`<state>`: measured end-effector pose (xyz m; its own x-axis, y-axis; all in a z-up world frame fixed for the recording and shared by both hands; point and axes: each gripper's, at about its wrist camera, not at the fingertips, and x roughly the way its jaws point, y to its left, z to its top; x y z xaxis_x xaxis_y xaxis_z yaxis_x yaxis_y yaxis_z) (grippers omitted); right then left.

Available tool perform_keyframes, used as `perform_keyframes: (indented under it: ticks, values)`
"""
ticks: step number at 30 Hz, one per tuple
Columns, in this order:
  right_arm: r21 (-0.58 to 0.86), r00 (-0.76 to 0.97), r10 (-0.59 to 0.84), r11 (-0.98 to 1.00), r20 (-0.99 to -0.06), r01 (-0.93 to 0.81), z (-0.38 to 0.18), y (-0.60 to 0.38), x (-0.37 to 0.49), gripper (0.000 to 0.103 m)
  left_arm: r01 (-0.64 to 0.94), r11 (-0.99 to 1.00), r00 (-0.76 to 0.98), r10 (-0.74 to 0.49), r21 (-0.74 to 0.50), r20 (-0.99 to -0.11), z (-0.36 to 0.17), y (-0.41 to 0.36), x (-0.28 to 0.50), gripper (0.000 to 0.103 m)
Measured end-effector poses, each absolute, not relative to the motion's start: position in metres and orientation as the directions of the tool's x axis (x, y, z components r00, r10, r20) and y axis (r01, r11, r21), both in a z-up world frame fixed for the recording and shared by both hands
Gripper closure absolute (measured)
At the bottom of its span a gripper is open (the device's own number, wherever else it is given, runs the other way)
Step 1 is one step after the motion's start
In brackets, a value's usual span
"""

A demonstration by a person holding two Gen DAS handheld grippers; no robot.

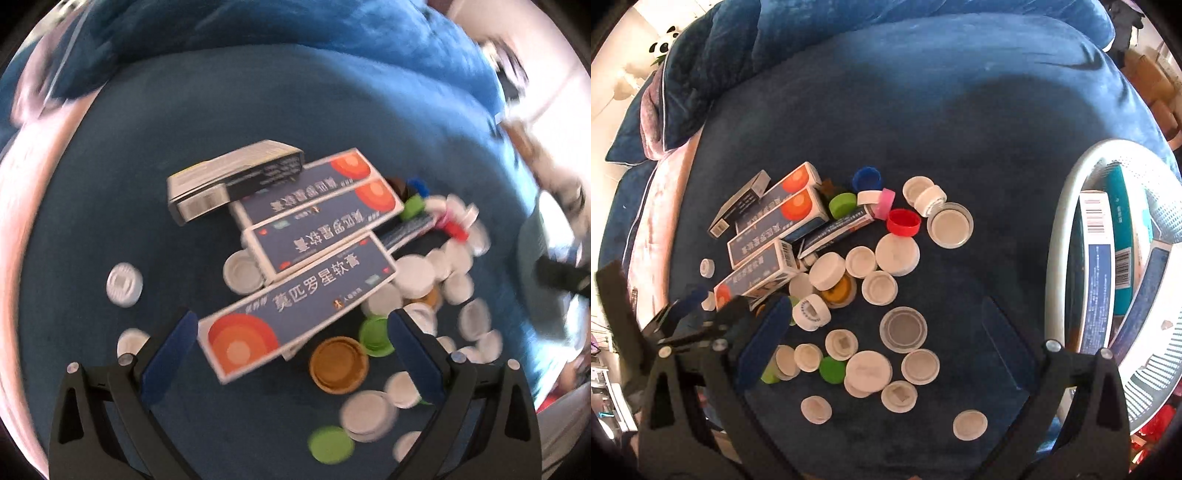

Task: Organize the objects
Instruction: 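Grasp another blue-and-orange ointment box with left tool while right tool reaches toward pile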

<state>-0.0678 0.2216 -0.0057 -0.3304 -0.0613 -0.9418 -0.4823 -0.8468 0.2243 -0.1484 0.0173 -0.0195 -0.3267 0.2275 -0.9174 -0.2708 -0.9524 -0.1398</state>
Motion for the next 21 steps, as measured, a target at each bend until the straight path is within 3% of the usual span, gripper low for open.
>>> perform_keyframes:
  ticks: [4,6,8,11,21]
  values:
    - [0.233,-0.335,-0.069,-0.845,-0.940,-0.481,-0.006,0.223,-0.067,0.000,-0.346,-0.932,-0.334,0.232,-0.110,-0.914,-0.028,0.032,-0.150,0.002]
    - [0.230,-0.329,-0.068,-0.843,-0.942,-0.486,-0.008,0.225,-0.066,0.000,-0.356,-0.927,-0.343,0.243,-0.114,-0.907,-0.027,0.034,-0.148,0.008]
    - [0.229,-0.324,-0.068,-0.840,-0.944,-0.492,-0.009,0.227,-0.066,0.000,-0.350,-0.927,-0.334,0.254,-0.130,-0.908,-0.025,0.033,-0.147,0.036]
    - [0.230,-0.321,-0.069,-0.838,-0.944,-0.495,-0.010,0.227,-0.066,0.000,-0.332,-0.932,-0.329,0.260,-0.147,-0.908,-0.021,0.026,-0.142,0.058]
    - [0.223,-0.306,-0.081,-0.856,-0.949,-0.467,-0.015,0.216,-0.069,0.000,-0.171,-0.960,-0.319,0.266,-0.221,-0.910,-0.010,-0.012,-0.106,0.063]
